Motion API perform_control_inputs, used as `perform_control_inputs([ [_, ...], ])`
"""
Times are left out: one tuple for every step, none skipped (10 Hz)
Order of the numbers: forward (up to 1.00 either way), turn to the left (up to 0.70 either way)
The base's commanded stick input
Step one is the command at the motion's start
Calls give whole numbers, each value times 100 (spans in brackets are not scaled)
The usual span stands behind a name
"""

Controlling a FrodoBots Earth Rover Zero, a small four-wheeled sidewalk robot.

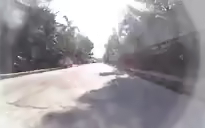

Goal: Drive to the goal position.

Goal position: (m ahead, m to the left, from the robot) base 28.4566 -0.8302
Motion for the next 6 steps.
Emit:
perform_control_inputs([
  [100, 0],
  [100, 0],
  [100, 0],
  [100, 0],
  [100, 0],
  [100, 0],
])
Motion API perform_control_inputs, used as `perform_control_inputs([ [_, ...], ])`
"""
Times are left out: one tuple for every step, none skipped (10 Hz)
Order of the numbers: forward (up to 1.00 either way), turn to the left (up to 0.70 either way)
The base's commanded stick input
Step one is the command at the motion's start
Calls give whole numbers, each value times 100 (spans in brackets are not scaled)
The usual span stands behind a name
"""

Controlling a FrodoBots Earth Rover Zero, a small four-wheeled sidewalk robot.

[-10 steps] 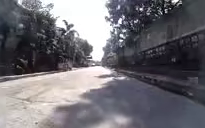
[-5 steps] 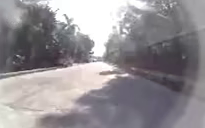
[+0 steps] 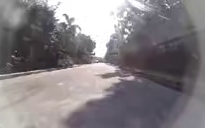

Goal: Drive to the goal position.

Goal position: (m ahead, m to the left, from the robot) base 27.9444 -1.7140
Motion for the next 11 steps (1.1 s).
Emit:
perform_control_inputs([
  [100, 0],
  [100, 0],
  [100, 0],
  [100, 0],
  [100, 0],
  [100, 0],
  [100, 0],
  [100, 0],
  [100, 0],
  [100, 0],
  [100, 0],
])
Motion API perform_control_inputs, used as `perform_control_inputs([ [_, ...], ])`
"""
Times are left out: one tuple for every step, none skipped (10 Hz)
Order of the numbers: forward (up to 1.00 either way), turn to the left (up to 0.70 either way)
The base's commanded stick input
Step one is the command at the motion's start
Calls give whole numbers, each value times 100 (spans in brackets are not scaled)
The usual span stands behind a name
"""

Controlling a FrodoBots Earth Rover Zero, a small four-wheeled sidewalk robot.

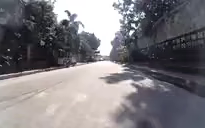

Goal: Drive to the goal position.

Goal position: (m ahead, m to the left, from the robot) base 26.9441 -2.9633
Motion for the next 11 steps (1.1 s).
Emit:
perform_control_inputs([
  [100, 0],
  [100, 0],
  [100, 0],
  [100, 0],
  [100, 0],
  [100, 0],
  [100, 0],
  [100, 0],
  [100, 0],
  [100, 0],
  [100, -11],
])
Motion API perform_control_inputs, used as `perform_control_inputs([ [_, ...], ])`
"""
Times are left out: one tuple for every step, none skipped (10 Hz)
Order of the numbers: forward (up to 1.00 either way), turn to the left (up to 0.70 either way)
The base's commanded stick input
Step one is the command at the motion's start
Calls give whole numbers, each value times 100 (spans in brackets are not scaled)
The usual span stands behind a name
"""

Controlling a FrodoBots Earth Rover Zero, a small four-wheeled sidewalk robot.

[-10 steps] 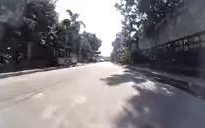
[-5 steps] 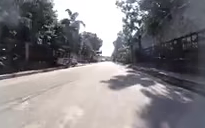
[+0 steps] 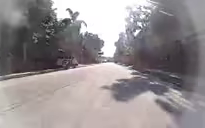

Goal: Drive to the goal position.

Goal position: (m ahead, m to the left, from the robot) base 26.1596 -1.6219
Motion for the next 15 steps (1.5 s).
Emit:
perform_control_inputs([
  [100, -40],
  [100, -40],
  [100, -40],
  [100, -40],
  [100, -40],
  [100, -40],
  [100, -40],
  [100, -39],
  [100, -19],
  [100, -4],
  [100, 0],
  [100, 0],
  [100, 0],
  [100, 0],
  [100, 0],
])
